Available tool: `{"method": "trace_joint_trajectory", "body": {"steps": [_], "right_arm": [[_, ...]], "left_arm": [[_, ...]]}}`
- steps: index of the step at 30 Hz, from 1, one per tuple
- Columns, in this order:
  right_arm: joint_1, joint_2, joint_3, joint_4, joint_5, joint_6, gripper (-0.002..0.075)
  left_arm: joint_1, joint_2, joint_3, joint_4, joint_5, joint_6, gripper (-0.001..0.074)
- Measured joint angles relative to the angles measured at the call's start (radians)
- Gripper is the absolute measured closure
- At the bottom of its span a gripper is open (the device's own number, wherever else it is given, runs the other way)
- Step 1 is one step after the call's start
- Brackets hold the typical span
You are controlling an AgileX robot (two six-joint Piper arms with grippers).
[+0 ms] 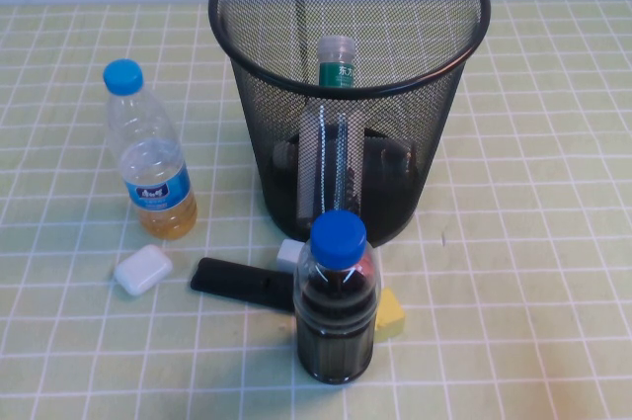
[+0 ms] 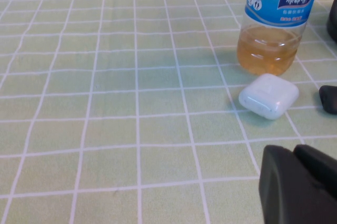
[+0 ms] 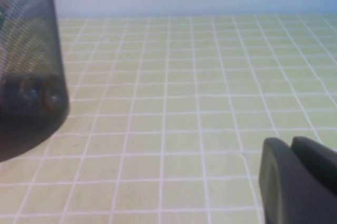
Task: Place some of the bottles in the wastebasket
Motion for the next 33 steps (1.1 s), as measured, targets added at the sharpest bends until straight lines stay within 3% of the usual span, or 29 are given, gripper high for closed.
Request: {"method": "trace_joint_trajectory", "body": {"steps": [5,9,18,33], "right_arm": [[-0.146,-0.097,0.125,0.083,-0.008,0.002,0.0726],[-0.207,-0.156,0.184,0.116,0.010,0.002,0.0726],[-0.229,-0.165,0.189,0.128,0.079,-0.174,0.0726],[-0.229,-0.165,0.189,0.132,0.082,-0.184,0.0726]], "left_arm": [[0.000,0.000,0.000,0.000,0.000,0.000,0.0738],[0.000,0.000,0.000,0.000,0.000,0.000,0.0738],[0.000,0.000,0.000,0.000,0.000,0.000,0.0738],[0.000,0.000,0.000,0.000,0.000,0.000,0.0738]]}}
